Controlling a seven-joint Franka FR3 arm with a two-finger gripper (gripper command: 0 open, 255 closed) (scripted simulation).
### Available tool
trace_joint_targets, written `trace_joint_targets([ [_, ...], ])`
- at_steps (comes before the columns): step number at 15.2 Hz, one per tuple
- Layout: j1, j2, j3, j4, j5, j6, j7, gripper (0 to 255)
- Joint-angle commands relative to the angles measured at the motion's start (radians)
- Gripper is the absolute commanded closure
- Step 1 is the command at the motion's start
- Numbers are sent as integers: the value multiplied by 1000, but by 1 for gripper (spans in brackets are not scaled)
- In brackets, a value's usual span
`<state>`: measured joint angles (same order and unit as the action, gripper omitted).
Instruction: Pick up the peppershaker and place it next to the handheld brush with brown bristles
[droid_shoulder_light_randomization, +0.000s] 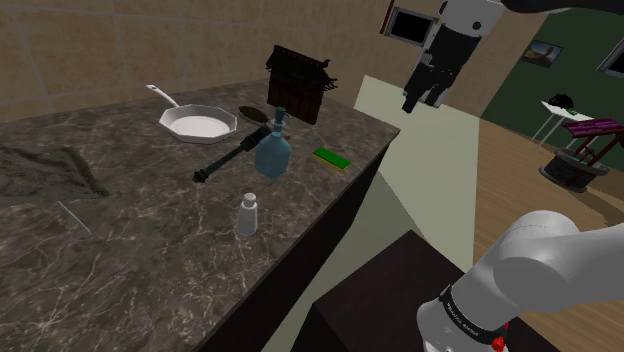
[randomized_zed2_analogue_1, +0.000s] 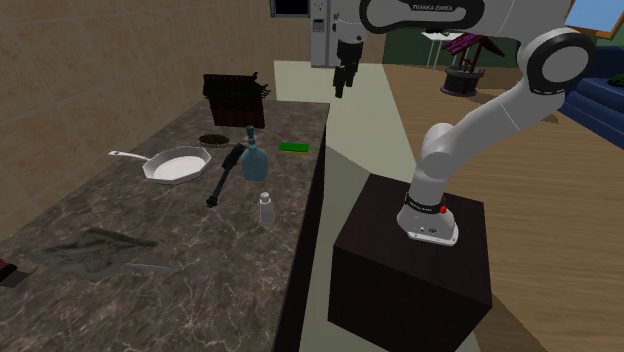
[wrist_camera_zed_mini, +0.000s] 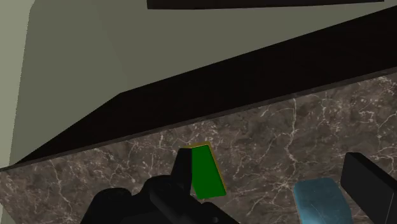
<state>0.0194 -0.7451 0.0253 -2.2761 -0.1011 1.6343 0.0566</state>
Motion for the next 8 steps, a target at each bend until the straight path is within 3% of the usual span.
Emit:
trace_joint_targets([
  [1,0,0,0,0,0,0,0,0],
  [8,36,69,127,-74,66,139,162,0],
])
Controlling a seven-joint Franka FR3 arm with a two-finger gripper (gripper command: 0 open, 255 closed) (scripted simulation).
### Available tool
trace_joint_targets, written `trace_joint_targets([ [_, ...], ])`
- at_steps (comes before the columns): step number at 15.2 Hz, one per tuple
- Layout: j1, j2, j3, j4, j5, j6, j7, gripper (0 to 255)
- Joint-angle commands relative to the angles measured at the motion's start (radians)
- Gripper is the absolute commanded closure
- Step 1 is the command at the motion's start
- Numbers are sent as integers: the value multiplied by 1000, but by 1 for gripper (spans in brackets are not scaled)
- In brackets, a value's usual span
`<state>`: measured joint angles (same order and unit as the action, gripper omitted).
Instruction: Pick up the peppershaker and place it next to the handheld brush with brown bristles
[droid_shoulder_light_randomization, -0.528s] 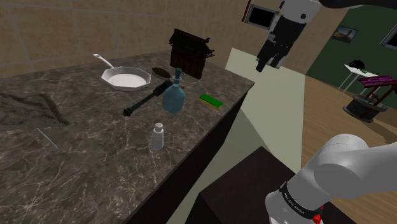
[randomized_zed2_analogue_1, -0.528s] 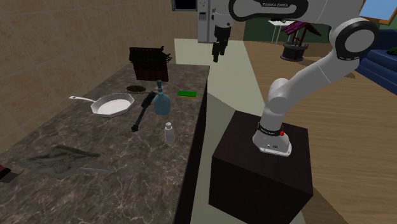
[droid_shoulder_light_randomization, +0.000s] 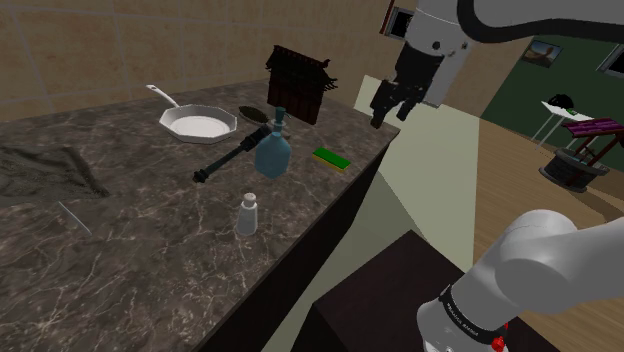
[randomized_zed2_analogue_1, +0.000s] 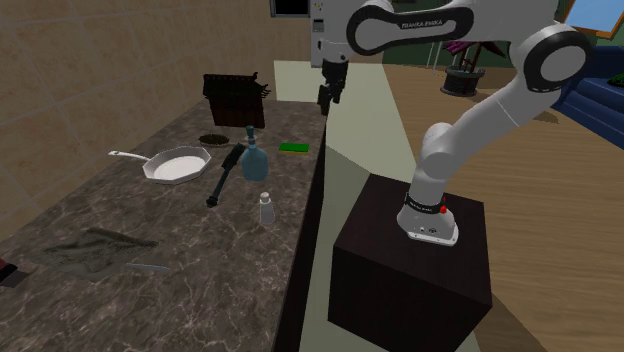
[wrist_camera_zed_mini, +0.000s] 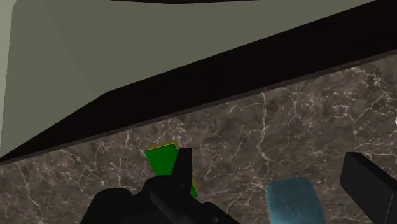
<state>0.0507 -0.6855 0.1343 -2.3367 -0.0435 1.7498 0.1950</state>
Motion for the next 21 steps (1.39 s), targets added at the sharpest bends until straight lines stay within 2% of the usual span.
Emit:
trace_joint_targets([
  [1,10,25,36,-19,16,44,46,0],
  [7,32,144,149,-24,47,168,188,0],
  [12,36,277,245,8,42,267,313,0],
  [17,33,438,340,74,-8,351,454,0],
  [21,33,587,405,152,-89,399,584,0],
])
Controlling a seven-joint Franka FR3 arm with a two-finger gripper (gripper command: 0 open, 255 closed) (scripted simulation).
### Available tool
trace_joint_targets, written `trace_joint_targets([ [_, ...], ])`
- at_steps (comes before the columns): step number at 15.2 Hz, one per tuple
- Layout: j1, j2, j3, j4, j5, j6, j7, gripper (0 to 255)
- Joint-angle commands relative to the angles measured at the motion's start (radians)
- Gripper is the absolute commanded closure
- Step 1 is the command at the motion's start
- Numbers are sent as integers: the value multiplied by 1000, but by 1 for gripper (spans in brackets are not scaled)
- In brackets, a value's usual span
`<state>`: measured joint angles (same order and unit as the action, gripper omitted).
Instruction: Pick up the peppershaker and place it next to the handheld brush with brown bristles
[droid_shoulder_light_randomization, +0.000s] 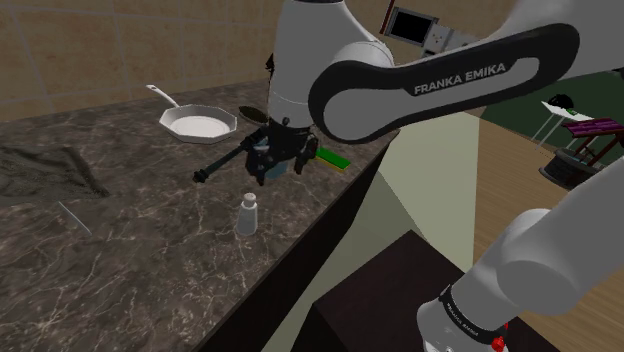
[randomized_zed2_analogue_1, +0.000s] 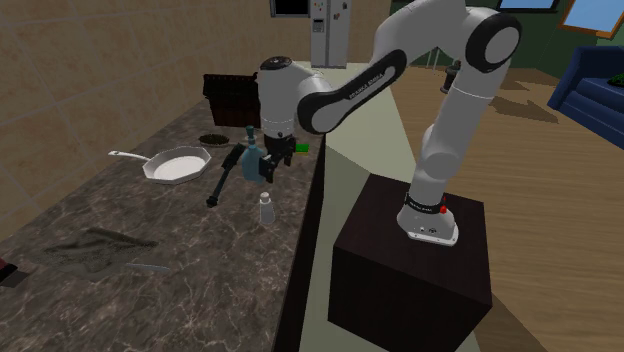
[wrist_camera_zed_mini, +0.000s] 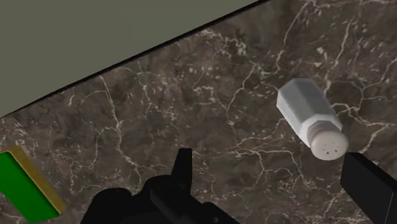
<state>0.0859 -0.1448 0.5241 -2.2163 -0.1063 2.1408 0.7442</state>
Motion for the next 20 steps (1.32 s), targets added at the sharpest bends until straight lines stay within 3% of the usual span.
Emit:
trace_joint_targets([
  [1,1,86,29,55,-53,16,69,0],
  [5,29,234,56,149,-156,32,191,0],
  [13,32,297,40,113,-215,116,230,0],
  [20,32,297,40,113,-215,115,230,0],
])
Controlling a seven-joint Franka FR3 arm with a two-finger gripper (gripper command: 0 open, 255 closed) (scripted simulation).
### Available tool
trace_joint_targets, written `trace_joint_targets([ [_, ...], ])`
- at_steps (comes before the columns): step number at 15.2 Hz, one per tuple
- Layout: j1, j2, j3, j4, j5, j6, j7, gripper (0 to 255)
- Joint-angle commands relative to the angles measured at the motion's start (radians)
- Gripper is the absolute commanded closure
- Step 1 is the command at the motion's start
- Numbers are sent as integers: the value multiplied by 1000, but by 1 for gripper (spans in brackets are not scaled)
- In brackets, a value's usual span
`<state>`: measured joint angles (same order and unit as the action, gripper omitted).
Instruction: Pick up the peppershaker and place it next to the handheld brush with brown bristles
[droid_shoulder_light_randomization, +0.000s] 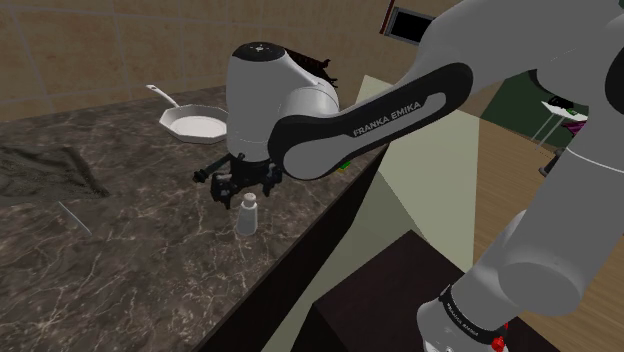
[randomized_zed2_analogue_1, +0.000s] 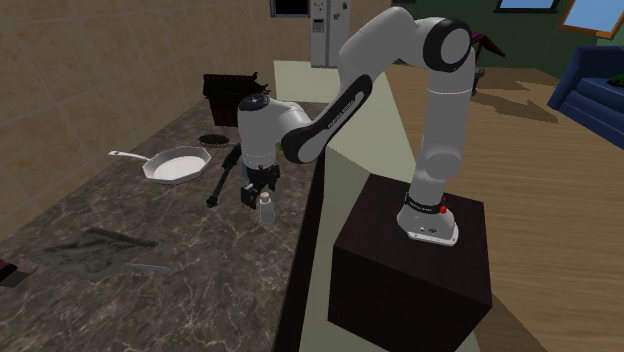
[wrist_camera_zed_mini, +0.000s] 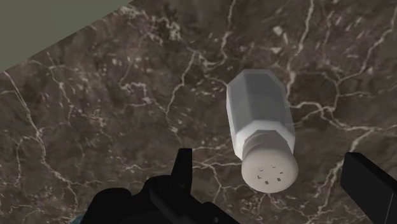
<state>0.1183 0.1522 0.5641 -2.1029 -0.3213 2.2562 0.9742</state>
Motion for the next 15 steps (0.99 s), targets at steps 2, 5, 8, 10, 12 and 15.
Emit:
trace_joint_targets([
  [2,0,0,0,0,0,0,0,255],
  [5,0,0,0,0,0,0,0,255],
  [8,0,0,0,0,0,0,0,255],
  [10,0,0,0,0,0,0,0,255],
  [12,-3,-16,3,10,16,-22,-14,255],
  [15,-6,-39,7,27,39,-55,-33,255],
])
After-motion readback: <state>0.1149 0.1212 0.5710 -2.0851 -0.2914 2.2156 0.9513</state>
